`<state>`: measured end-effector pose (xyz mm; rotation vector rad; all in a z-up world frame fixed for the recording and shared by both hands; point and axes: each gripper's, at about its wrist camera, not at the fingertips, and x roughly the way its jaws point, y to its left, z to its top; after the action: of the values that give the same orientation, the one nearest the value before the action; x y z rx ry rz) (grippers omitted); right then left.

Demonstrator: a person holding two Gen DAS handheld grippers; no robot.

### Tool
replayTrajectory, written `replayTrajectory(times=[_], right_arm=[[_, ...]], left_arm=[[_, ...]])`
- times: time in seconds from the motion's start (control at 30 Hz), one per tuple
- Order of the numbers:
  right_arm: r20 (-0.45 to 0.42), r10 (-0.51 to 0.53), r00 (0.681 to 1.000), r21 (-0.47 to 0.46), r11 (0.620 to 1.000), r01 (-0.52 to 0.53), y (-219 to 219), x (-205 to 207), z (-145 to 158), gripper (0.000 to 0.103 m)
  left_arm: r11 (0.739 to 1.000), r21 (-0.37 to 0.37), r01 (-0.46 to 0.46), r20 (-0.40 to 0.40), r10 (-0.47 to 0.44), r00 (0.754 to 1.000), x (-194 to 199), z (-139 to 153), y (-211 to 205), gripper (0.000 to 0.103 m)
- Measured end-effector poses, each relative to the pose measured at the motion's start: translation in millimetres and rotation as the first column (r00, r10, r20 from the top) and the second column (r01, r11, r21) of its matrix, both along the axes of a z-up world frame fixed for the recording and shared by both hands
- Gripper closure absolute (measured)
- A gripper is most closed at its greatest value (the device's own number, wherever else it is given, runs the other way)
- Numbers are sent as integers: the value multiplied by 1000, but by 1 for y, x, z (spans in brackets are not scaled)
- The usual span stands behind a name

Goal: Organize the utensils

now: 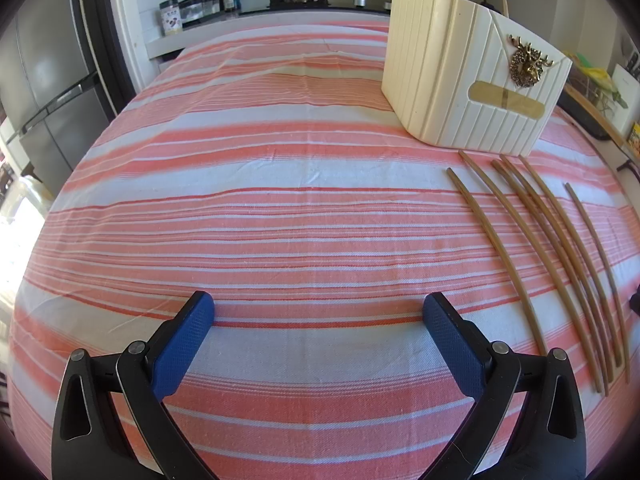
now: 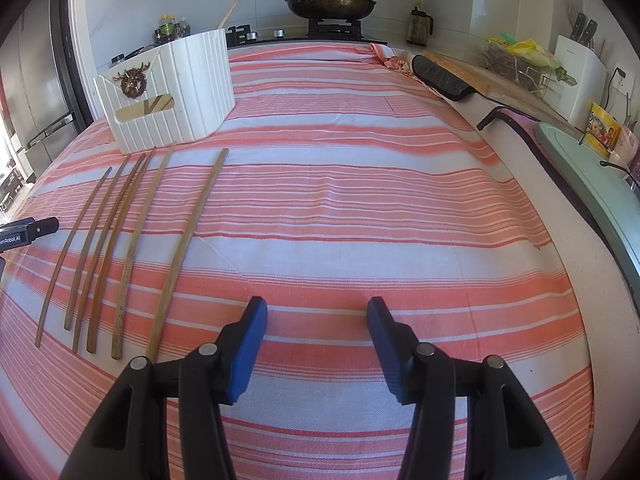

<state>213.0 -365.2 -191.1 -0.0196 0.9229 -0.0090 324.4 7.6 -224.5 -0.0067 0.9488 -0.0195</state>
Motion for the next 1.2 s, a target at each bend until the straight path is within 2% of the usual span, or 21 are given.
replayTrajectory(times=[1.2], right_arm=[[1,0,1000,-9,1000,0,-3,-1,0,50]], left_arm=[[1000,0,-1,0,1,1000,0,0,0,0]])
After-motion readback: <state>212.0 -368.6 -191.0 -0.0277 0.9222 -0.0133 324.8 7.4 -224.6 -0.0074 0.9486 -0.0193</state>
